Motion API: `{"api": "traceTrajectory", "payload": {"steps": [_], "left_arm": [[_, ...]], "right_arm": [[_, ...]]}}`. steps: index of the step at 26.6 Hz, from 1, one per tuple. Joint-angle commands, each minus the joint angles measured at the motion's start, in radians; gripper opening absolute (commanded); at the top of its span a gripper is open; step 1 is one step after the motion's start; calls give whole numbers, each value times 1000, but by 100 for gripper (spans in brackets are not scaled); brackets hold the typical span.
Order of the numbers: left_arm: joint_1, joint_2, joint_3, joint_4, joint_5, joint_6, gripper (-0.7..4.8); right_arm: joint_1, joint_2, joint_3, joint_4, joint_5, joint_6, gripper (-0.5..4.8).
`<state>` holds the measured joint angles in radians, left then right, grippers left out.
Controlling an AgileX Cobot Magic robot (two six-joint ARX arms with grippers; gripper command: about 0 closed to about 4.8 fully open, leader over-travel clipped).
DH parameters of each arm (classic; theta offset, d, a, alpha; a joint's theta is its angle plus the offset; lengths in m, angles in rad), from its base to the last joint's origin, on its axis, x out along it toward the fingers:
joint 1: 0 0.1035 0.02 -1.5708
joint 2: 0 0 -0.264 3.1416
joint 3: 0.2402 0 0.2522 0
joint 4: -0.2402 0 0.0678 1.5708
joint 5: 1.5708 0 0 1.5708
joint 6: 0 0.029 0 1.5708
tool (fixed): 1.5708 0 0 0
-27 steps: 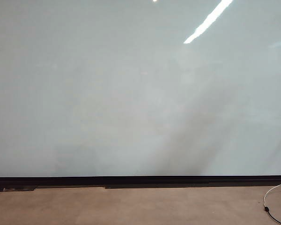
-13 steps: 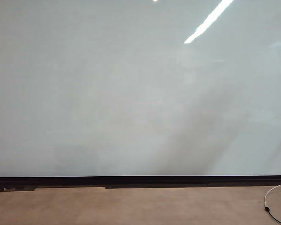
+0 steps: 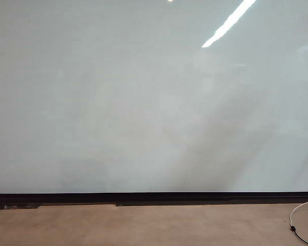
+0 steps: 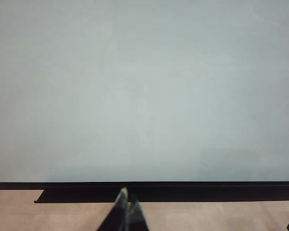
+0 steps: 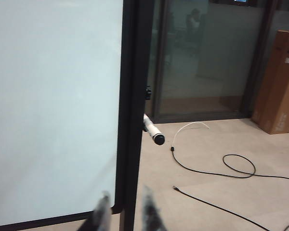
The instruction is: Pick up the pen on the shelf to the right of the whiteboard and draw a check mark.
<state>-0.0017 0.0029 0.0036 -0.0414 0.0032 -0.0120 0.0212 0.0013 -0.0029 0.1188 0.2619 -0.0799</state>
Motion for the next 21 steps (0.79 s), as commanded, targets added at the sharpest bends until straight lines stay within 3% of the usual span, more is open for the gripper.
{"api": "traceTrajectory", "payload": {"steps": [1,9,11,15,19,21], "left_arm": [[0,0,3,13,0,4,-4],[0,0,3,13,0,4,-4],[0,0,3,12,0,4,-4],[0,0,3,13,0,4,-5],[0,0,3,13,0,4,-5],[0,0,3,13,0,4,-4]], "right_arm": [[0,0,5,29,19,-8,96],[-2,51,7,98,36,-30,124],[-3,111,7,142,38,-30,182],[-3,202,8,233,51,-32,191],[-12,306,17,330,51,-55,232],[-56,410,45,383,4,-62,276]]}}
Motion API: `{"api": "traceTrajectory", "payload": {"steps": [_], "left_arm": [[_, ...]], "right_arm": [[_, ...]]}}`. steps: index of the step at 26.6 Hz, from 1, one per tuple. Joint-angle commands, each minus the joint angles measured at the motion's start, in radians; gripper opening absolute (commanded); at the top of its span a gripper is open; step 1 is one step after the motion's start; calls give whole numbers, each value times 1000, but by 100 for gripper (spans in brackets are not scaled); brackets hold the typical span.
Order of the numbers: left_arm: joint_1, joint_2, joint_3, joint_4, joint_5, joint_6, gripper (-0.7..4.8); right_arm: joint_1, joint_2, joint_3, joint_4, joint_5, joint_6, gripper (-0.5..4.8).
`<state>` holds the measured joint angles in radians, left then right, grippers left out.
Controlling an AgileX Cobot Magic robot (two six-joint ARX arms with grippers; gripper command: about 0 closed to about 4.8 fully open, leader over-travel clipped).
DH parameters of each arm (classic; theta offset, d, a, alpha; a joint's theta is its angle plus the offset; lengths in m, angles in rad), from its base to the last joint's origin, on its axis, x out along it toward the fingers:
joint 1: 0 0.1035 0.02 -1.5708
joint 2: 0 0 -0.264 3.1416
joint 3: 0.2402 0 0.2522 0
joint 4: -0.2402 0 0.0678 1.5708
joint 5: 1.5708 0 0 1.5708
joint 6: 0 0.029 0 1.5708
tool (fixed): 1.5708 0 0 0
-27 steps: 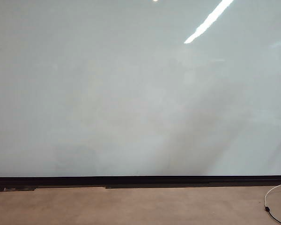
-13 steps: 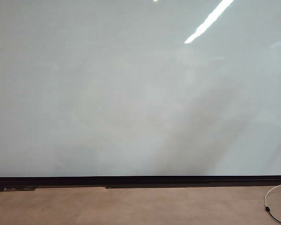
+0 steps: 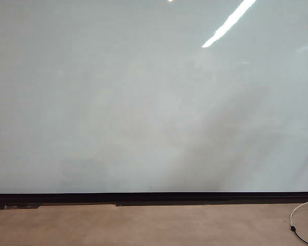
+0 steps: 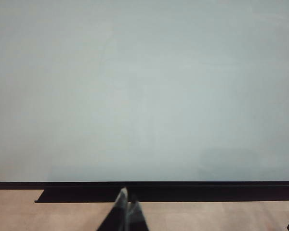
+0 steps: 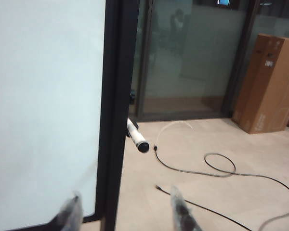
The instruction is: Pick up the pen on the shelf to the right of the whiteboard and draw a check mark.
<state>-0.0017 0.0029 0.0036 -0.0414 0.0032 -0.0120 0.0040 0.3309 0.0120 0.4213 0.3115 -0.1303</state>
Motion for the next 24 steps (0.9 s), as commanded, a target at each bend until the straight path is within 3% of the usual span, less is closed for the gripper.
{"api": "traceTrajectory", "payload": {"steps": [1,9,24], "left_arm": [[0,0,3,13,0,4,-4],[0,0,3,13,0,4,-4],[0,0,3,13,0,4,-5]], "right_arm": [[-53,108,38,99,-62,-12,276],[-166,322,88,294,-207,-27,285],[-294,558,131,424,-385,-47,319]]}}
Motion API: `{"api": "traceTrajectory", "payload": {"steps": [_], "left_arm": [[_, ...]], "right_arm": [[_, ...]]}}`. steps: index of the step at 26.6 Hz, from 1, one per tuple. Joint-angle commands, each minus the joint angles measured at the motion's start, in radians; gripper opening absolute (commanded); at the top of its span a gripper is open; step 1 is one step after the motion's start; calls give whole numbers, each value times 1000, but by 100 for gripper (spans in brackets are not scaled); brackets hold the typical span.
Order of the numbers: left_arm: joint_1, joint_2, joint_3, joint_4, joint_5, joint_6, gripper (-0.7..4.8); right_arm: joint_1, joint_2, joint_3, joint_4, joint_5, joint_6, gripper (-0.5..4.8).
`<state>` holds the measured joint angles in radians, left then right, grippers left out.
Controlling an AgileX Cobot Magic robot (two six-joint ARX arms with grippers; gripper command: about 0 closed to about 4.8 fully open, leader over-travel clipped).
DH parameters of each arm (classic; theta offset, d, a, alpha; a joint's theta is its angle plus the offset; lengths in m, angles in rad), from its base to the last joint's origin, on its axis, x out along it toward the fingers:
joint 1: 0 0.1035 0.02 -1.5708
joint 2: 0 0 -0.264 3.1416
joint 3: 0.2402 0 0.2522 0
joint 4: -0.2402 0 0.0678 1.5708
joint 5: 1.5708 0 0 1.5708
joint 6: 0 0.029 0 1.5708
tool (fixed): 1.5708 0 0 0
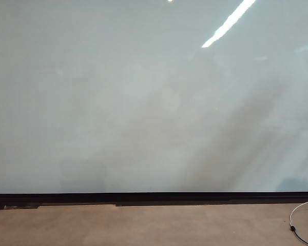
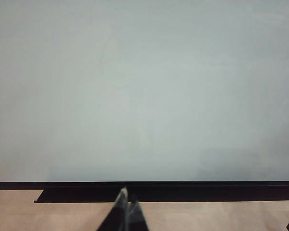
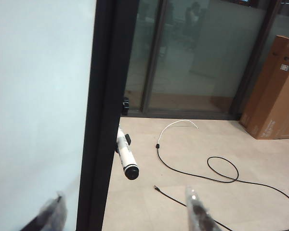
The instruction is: Pick up the pen on the shelf to the right of the whiteboard and draw a check mark.
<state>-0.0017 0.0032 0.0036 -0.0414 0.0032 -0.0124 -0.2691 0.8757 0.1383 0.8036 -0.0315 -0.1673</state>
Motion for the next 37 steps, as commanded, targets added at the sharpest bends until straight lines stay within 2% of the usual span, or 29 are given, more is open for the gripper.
{"api": "traceTrajectory", "payload": {"steps": [1,7,12,15,20,24,37], "left_arm": [[0,0,3,13,0,5,-4],[0,0,3,13,0,5,-4],[0,0,3,13,0,5,-5],[0,0,3,12,0,5,-4],[0,0,3,13,0,5,-5],[0,0,3,13,0,5,-4],[0,0,3,13,0,5,-5]], "right_arm": [[-40,28,5,51,-63,-10,319],[-86,99,6,138,-124,-5,320],[-98,170,22,188,-131,-14,336],[-101,251,31,280,-148,-18,338],[-135,411,80,369,-254,-8,339],[-137,513,113,432,-298,-6,339],[-196,727,198,599,-386,160,339]]}}
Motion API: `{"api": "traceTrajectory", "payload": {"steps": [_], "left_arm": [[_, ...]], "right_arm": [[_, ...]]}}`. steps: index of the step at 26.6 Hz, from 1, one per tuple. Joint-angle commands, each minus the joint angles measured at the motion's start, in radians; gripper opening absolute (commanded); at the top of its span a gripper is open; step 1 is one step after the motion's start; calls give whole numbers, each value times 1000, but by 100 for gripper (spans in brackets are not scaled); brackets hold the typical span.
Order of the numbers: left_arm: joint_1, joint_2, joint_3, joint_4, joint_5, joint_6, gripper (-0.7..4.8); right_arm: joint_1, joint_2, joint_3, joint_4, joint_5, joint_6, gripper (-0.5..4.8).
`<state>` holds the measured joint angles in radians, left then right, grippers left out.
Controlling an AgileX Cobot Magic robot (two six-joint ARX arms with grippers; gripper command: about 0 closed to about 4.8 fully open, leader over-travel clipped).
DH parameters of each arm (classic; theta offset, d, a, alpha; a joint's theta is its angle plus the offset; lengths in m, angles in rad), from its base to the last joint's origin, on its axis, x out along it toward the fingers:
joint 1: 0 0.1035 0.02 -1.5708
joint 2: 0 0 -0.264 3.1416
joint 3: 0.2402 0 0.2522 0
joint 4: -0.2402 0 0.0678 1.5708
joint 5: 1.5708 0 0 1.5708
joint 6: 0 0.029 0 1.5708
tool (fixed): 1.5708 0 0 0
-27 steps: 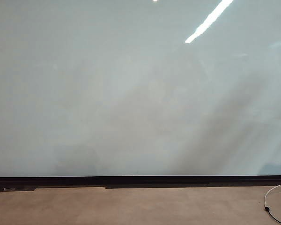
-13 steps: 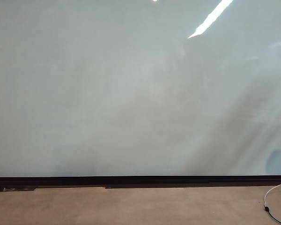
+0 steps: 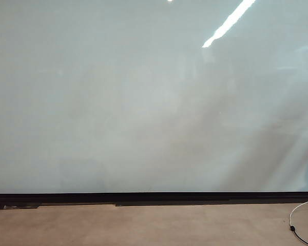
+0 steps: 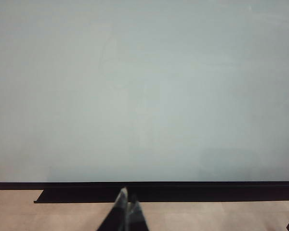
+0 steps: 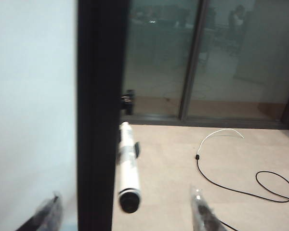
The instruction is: Pick up the pen on the shelf to the right of the whiteboard and draw a check mark.
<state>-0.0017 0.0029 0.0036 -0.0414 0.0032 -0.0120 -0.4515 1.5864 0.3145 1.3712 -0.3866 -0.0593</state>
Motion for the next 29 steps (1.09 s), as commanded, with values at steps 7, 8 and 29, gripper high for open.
{"api": "traceTrajectory", "payload": {"steps": [7,8,29], "left_arm": [[0,0,3,12,0,4,-5],[0,0,3,13,0,4,-5],[0,0,3,12,0,4,-4]], "right_arm": [[-30,73,88,26,-93,105,352],[-30,79,96,23,-99,108,357],[-6,250,234,-13,-149,-5,332]]}}
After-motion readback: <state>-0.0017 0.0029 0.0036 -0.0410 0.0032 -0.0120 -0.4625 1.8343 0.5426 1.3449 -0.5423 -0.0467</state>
